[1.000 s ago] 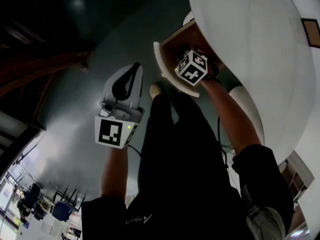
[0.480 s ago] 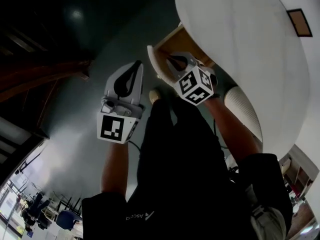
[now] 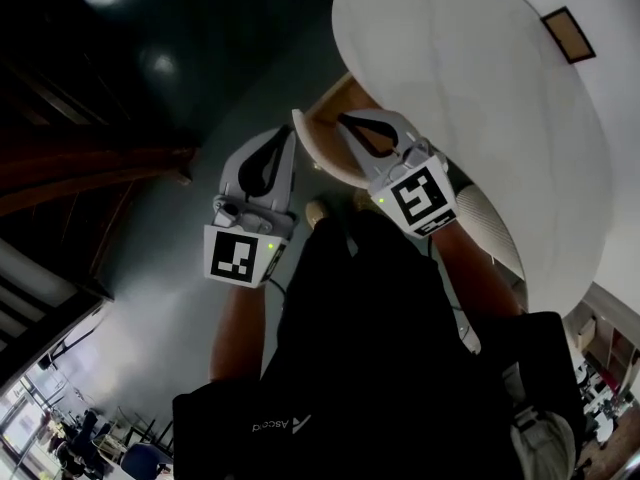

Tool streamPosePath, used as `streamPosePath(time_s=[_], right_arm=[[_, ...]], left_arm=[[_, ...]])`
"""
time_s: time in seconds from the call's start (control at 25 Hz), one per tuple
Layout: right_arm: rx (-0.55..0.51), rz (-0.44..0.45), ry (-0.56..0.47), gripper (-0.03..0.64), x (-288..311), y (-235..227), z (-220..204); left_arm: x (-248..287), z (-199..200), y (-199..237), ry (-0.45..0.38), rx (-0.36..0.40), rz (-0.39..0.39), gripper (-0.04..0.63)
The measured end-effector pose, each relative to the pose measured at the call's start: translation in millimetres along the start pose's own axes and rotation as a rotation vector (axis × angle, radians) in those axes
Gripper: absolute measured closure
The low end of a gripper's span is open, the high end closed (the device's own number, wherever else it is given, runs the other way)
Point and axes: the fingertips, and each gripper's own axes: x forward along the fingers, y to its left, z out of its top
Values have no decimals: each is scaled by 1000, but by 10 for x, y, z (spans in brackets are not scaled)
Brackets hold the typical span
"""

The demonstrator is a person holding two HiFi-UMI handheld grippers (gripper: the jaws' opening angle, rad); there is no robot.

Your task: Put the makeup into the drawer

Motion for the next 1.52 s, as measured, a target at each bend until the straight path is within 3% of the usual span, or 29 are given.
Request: streamPosePath(time_s=[0.36,0.68,1.2,1.36,1.52], right_arm=[[36,-45,-292,614,-677,-98,939],[85,-35,-425,614,-949,2,1217],[118,-97,-474,614,-1175,-154,1195],[129,-98,-467,614,-1197,-155,1144],[139,-96,-463,614,-1232,-139,1088]], left_arm=[[49,634,-316,-72,35,-66,586],[67,790,-460,-85,66,-122,586],[127,873,-583,-95,77,-157,586],[147,933,-590,-142,80,-161,586],[145,858,-620,-115,74,-155,586]])
